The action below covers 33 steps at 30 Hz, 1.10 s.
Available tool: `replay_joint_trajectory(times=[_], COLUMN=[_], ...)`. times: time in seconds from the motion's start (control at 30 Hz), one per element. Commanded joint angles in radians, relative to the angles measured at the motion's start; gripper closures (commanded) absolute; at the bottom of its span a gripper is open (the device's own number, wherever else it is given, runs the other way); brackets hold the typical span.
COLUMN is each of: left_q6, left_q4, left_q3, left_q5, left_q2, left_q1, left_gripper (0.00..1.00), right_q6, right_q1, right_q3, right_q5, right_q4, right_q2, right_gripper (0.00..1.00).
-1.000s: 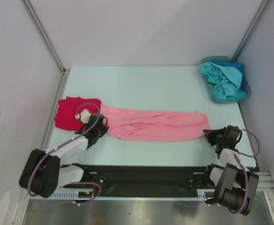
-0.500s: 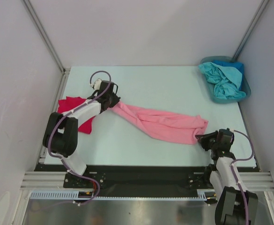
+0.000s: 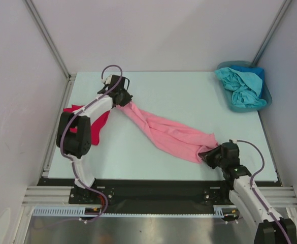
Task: Fold and stack the t-shirts
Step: Fold the tshirt
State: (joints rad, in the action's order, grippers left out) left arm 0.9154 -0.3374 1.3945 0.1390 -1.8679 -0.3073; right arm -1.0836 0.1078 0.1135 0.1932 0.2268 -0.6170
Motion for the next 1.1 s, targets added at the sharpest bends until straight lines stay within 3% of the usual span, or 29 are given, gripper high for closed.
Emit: replay_joint_trajectory(times=[0.0, 0.2, 0.4, 0.6, 0.73, 1.07], left_q6=[-0.055, -0.066, -0.056, -0.039, -0.041, -0.07], left_q4=[-0.054, -0.141, -0.245, -0.256, -0.249, -0.255], left_q3=[0.183, 0.398, 0.628, 0.692, 0.695, 0.793], left_q5=[-0.076, -0.121, -0.183, -0.257, -0.288, -0.377], left_q2=[-0.093, -0.262, -0.399, -0.445, -0.448, -0.51], left_q1=[-0.001, -0.033, -0.047, -0.085, -0.121, -0.179], left_gripper=[0.96, 0.96, 0.97, 0.97, 0.97, 0.97], right_q6=[-0.077, -0.116, -0.193, -0.245, -0.23, -0.162], right_q1=[0.122, 0.302, 0.651, 0.927, 1.01, 1.066], right_q3=[-0.009, 0.008, 0.057, 0.129, 0.205, 0.334], right_q5=[-0.069, -0.133, -0.257, -0.35, -0.353, -0.31], right_q4=[0.008, -0.05, -0.147, -0.317, -0.405, -0.538], right_q2=[-0.003, -0.067, -0.243, -0.45, -0.643, -0.826], right_gripper=[1.0, 1.0, 1.0, 1.0, 1.0, 1.0])
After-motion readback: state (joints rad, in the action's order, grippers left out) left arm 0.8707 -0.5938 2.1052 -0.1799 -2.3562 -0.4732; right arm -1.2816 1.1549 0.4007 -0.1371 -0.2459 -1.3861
